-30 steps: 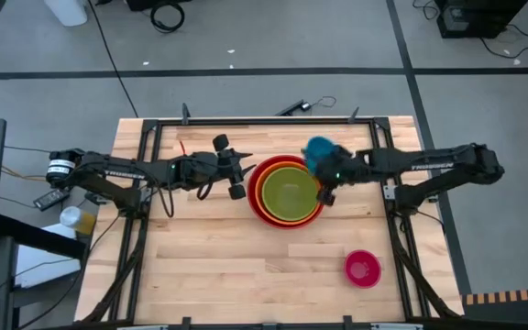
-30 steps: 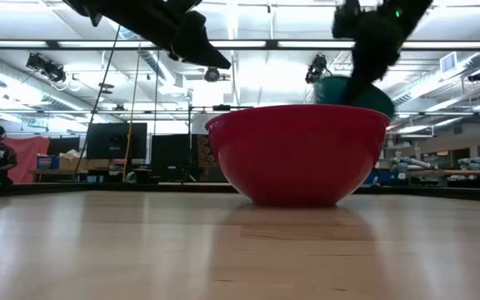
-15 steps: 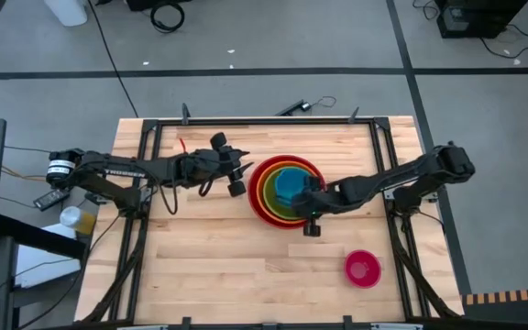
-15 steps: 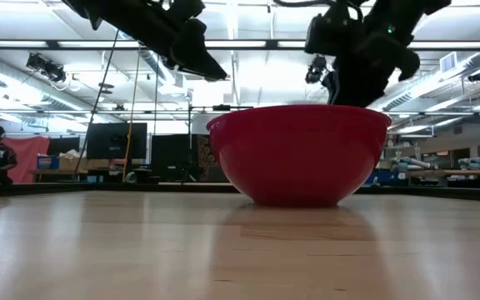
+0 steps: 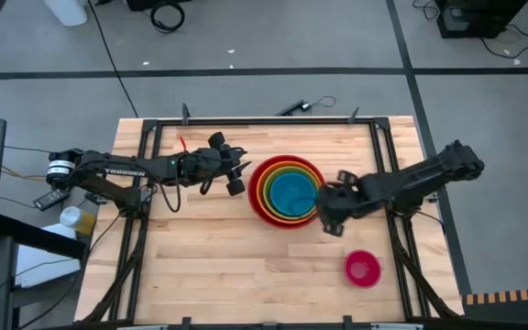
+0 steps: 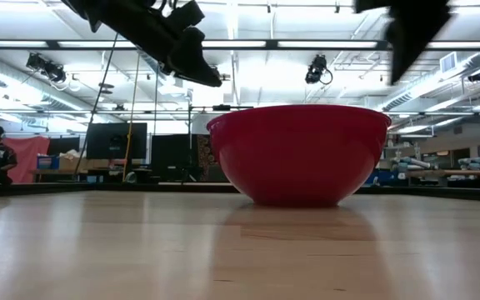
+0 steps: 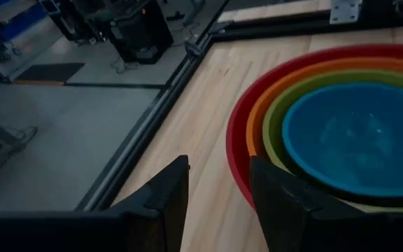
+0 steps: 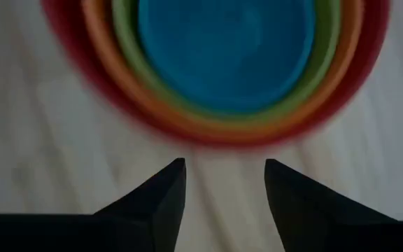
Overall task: Nest bowls inside each other
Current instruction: Stack the pink bowl on the blue bowl, then return to Home Position
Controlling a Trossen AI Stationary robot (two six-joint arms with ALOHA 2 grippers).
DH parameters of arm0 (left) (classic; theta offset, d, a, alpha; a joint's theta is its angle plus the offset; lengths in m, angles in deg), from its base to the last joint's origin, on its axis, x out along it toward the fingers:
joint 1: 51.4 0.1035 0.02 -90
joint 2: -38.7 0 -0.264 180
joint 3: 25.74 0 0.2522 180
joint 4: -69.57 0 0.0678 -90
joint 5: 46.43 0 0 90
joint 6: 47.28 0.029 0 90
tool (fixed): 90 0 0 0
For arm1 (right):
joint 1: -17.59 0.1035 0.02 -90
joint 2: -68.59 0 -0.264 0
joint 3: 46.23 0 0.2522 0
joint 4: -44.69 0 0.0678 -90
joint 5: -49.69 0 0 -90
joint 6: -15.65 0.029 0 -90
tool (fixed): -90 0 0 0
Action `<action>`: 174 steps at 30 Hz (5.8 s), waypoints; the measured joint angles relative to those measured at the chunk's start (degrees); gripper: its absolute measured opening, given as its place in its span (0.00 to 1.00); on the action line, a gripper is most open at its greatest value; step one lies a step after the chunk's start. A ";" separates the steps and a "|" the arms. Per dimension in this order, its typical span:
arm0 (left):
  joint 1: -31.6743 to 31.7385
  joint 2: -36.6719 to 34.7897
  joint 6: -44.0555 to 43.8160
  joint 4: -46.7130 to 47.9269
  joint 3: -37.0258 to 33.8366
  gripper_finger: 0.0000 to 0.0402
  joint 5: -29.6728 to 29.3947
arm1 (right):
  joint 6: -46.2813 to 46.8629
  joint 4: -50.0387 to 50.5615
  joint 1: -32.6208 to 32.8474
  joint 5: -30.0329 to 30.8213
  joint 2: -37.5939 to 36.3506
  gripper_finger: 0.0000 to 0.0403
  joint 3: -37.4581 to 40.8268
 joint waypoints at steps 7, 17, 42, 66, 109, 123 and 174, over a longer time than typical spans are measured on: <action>-0.88 0.00 -0.89 3.23 0.00 0.38 0.00 | 17.54 -1.88 12.31 -10.26 -7.81 0.47 12.77; 0.13 0.00 -0.69 3.35 0.00 0.38 -0.02 | 28.02 -15.55 25.50 -18.84 -9.35 0.47 27.87; 1.16 0.00 -1.13 2.91 -0.02 0.38 -0.02 | -9.85 -32.55 16.43 -1.09 -15.95 0.06 20.75; 1.35 0.00 -0.89 2.96 -0.07 0.38 -0.01 | -17.15 -43.14 -26.10 -12.24 1.09 0.14 19.86; -18.69 -56.45 -0.87 -16.59 -39.52 0.35 -5.53 | -31.11 -82.00 -5.52 -2.23 -57.78 0.35 54.76; -18.66 -74.11 3.76 -12.74 -45.92 0.35 -11.28 | -29.06 -88.98 -13.32 -6.73 -63.88 0.35 65.91; -10.84 -73.40 -6.37 -6.03 -47.39 0.35 15.44 | -28.06 -82.86 -16.44 -19.58 -76.00 0.31 70.00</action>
